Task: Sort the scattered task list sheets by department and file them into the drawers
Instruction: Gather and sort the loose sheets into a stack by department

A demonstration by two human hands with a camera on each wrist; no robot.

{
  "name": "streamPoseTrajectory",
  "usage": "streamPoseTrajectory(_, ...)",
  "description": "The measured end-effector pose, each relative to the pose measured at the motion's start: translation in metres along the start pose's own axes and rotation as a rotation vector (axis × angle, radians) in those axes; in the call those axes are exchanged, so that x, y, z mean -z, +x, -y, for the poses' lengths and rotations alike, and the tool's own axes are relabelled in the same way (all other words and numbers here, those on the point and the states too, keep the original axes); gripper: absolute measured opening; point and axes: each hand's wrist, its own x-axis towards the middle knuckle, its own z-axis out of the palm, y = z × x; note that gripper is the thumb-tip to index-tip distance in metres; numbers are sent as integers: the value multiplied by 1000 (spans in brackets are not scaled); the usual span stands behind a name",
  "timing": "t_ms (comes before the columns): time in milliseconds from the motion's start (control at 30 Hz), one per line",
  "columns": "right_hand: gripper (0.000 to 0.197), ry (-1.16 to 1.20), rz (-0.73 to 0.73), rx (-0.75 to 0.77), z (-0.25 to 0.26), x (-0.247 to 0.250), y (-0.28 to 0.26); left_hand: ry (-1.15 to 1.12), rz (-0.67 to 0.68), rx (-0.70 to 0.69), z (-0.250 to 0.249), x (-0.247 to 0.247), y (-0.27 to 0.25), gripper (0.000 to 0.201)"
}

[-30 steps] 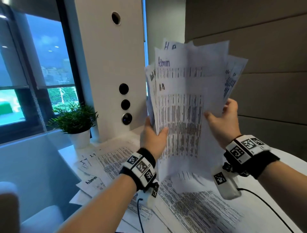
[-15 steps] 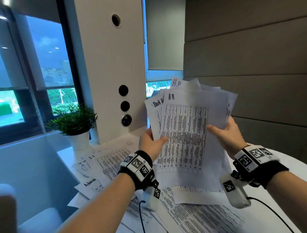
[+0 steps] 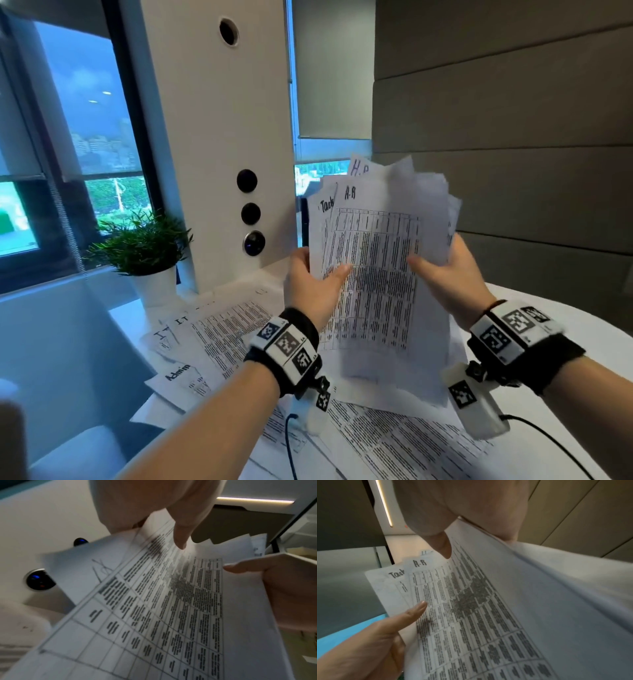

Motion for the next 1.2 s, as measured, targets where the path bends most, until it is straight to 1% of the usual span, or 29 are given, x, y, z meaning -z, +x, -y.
streamPoseTrajectory(33, 48, 4, -9, -18, -5, 3, 0, 11, 23, 25, 1, 2, 0, 51)
streamPoseTrajectory(100, 47, 18, -50, -35, -12, 9, 0, 31, 94, 84, 1, 5, -1, 47)
streamPoseTrajectory(167, 41, 19, -75, -52, -13, 11, 0, 57, 181, 124, 0, 5, -2, 44)
streamPoseTrajectory(200, 37, 21, -78, -58, -12, 12, 0, 65, 188, 137, -1, 4, -1, 41)
streamPoseTrajectory(233, 31, 22, -90, -58, -12, 13, 1, 44, 165, 161, -1, 4, 0, 35)
streamPoseTrajectory(300, 21, 11, -144, -42, -12, 18, 4, -11, 72, 184, -5, 6, 1, 19)
streamPoseTrajectory(333, 17, -13, -165, -44, -13, 23, 6, -42, 27, 186, -7, 8, 1, 17)
streamPoseTrajectory(400, 19, -59, -139, -89, -18, 31, 7, -108, -42, 198, -11, 12, 1, 23)
streamPoseTrajectory(467, 13, -81, -44, -136, -24, 34, 3, -150, -105, 214, -15, 16, -1, 41)
streamPoseTrajectory(500, 9, -101, 13, -138, -26, 34, 1, -166, -106, 227, -14, 17, 1, 50)
streamPoseTrajectory(533, 9, -109, 62, -136, -26, 33, -1, -175, -108, 241, -16, 19, 3, 56)
streamPoseTrajectory(600, 14, -81, 118, -134, -25, 32, -2, -173, -85, 277, -19, 23, 6, 66)
streamPoseTrajectory(667, 16, -2, 122, -131, -22, 30, -2, -151, -77, 294, -19, 25, 9, 76)
streamPoseTrajectory(733, 20, 42, 113, -102, -19, 28, -3, -139, -57, 265, -19, 29, 9, 83)
streamPoseTrajectory(767, 23, 38, 107, -78, -19, 27, -4, -145, -43, 242, -17, 31, 8, 84)
streamPoseTrajectory(867, 26, 43, 77, -11, -21, 23, -8, -174, -43, 204, -20, 35, 5, 82)
streamPoseTrajectory(933, 23, 102, 31, 8, -21, 20, -8, -213, -63, 191, -22, 39, 8, 74)
streamPoseTrajectory(1000, 20, 178, -30, 19, -13, 16, -7, -224, -83, 140, -27, 38, 10, 50)
streamPoseTrajectory(1067, 22, 232, -44, 59, -2, 10, -6, -234, -83, 78, -32, 34, 10, 24)
streamPoseTrajectory(1100, 23, 245, -34, 77, 4, 6, -7, -246, -77, 56, -35, 31, 10, 18)
streamPoseTrajectory(1200, 27, 280, 20, 123, 15, -6, -9, -278, -75, -12, -42, 22, 7, 21)
